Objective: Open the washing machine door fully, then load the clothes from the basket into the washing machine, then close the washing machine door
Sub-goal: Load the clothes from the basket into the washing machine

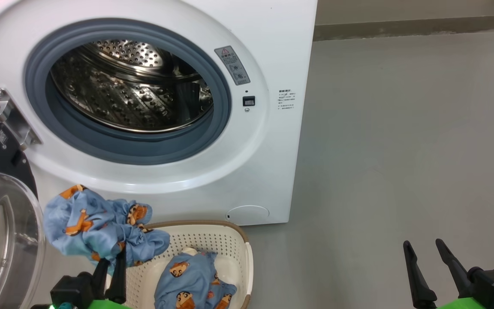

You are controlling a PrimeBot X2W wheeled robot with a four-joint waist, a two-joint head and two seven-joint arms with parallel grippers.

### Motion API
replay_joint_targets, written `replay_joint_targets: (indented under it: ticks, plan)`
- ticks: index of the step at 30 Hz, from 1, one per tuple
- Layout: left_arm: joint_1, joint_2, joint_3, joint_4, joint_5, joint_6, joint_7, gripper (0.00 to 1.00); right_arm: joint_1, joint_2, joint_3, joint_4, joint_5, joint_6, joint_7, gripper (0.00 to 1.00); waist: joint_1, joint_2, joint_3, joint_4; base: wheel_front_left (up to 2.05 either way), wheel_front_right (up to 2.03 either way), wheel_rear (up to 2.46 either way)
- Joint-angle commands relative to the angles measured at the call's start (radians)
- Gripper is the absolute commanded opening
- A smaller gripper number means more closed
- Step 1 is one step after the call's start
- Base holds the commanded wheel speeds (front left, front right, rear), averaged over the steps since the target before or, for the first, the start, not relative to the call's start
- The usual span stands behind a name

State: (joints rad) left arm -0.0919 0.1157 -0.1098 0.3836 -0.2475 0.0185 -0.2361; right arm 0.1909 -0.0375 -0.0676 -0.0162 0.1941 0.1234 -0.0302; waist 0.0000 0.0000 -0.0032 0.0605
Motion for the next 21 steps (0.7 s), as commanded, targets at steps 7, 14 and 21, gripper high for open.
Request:
replay_joint_targets:
  ticks: [7,14,21]
  plan:
    - [-0.023,0.025,0.027,-0.039,-0.016,0.011,0.002,0.0,-0.025,-0.013,0.028,-0.032,0.007,0.007,0.008,1.0,0.0,0.0,0.017,-0.01,0.0,0.0,0.0]
    - [-0.064,0.039,0.015,-0.004,-0.008,0.018,0.036,0.0,-0.051,-0.013,0.04,-0.037,0.01,0.007,0.007,1.0,0.0,0.0,0.067,-0.035,0.0,0.0,0.0]
    - [-0.158,0.05,0.025,0.055,-0.03,0.011,0.06,0.0,-0.091,-0.013,0.045,-0.044,0.018,0.007,-0.004,1.0,0.0,0.0,0.173,-0.087,0.0,0.0,0.0]
